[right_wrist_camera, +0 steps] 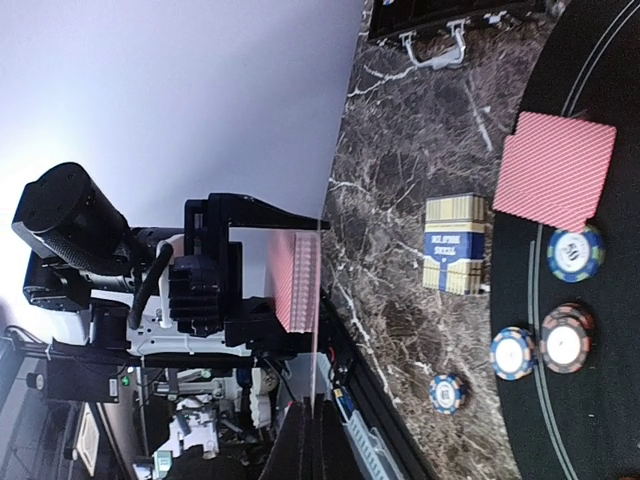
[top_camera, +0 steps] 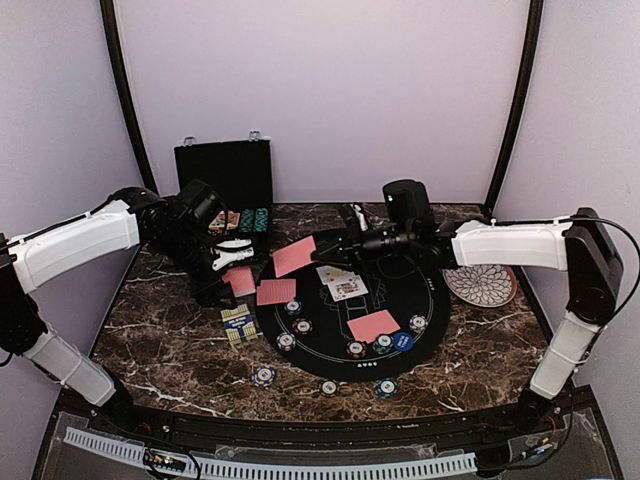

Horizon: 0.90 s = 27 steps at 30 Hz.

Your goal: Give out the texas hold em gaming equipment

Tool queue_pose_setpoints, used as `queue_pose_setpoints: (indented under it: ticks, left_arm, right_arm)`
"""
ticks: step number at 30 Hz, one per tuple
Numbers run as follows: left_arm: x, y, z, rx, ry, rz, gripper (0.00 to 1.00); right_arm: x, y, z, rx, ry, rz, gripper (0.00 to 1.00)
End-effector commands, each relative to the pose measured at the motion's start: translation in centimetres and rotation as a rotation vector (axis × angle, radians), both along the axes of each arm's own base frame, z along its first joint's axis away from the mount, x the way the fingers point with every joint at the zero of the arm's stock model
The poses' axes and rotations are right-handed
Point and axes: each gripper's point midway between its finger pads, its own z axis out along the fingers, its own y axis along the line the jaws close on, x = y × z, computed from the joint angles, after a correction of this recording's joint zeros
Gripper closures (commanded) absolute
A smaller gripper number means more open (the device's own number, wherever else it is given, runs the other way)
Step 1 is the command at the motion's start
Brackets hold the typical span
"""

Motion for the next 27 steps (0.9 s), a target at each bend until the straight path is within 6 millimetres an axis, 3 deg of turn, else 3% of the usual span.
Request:
queue_pose_setpoints:
  ticks: [1, 13, 21, 27]
  left_arm:
    - [0.0, 0.2, -0.1, 0.002, -0.007, 0.003, 1.00]
    - [0.1, 0.2, 0.0, 0.001, -0.011, 0.006, 1.00]
    - [0.2, 0.1, 0.0, 0.003, -0.012, 0.004, 1.00]
    - [0.1, 0.3, 0.1, 0.006, -0.014, 0.005, 1.00]
  right_arm:
    - [0.7, -3.9, -1.3, -0.148, -0.049, -0.057, 1.00]
    - [4.0, -12.0, -5.5, -0.731, -0.176, -0.199, 1.00]
    - [5.8, -14.9, -6.2, -1.109, -0.311, -0.244, 1.00]
    - [6.4, -14.1, -7.4, -1.392, -0.443, -0.197, 1.00]
